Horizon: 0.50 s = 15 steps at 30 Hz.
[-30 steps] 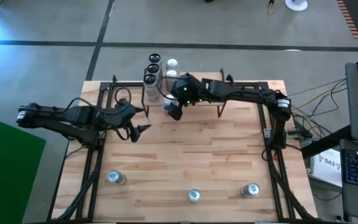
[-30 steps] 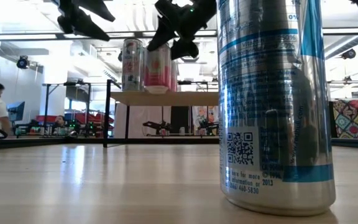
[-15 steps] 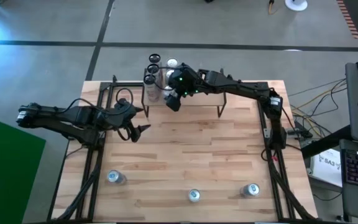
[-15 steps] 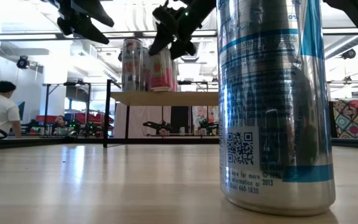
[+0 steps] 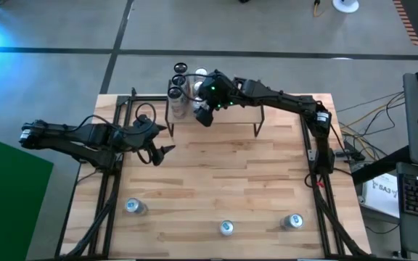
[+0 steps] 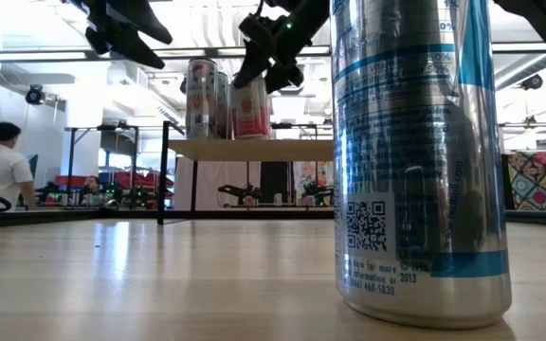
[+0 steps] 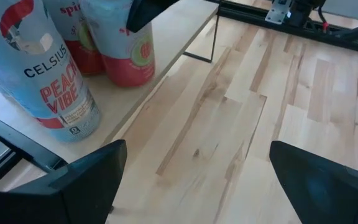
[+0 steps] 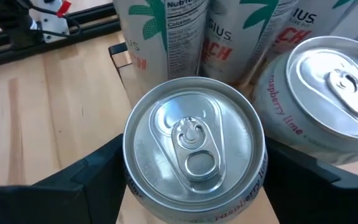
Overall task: Place canned beverage on shelf
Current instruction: Put the pink-white soda can on the shelf aligned with the other pink-white soda cans
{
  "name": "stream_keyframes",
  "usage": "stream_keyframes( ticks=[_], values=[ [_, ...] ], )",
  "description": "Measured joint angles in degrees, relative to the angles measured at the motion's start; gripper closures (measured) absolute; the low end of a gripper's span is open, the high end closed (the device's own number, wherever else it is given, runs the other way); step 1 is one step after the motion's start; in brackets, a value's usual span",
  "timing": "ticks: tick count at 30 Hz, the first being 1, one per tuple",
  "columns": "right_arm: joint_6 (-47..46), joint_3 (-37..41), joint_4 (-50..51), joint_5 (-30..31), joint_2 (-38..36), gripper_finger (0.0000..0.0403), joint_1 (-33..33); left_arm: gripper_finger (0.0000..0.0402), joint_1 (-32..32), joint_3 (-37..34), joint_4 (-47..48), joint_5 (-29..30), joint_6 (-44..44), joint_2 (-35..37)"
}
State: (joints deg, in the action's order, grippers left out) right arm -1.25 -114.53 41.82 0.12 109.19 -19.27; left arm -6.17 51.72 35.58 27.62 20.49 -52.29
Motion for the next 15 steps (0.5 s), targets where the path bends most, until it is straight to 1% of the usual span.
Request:
stream_keyframes(
  ticks=[9, 15],
  values=[
    [-0.7, 0.3, -0.6, -0.1, -0.1, 0.0047, 0.0, 0.0019, 0.0, 0.0, 1.2, 0.0, 0.9, 0.0],
    [-1.0, 0.3, -1.0, -0.1, -0.3, 0.004, -0.3, 0.0019, 0.0, 0.0, 1.5, 0.1, 1.0, 0.2]
  ],
)
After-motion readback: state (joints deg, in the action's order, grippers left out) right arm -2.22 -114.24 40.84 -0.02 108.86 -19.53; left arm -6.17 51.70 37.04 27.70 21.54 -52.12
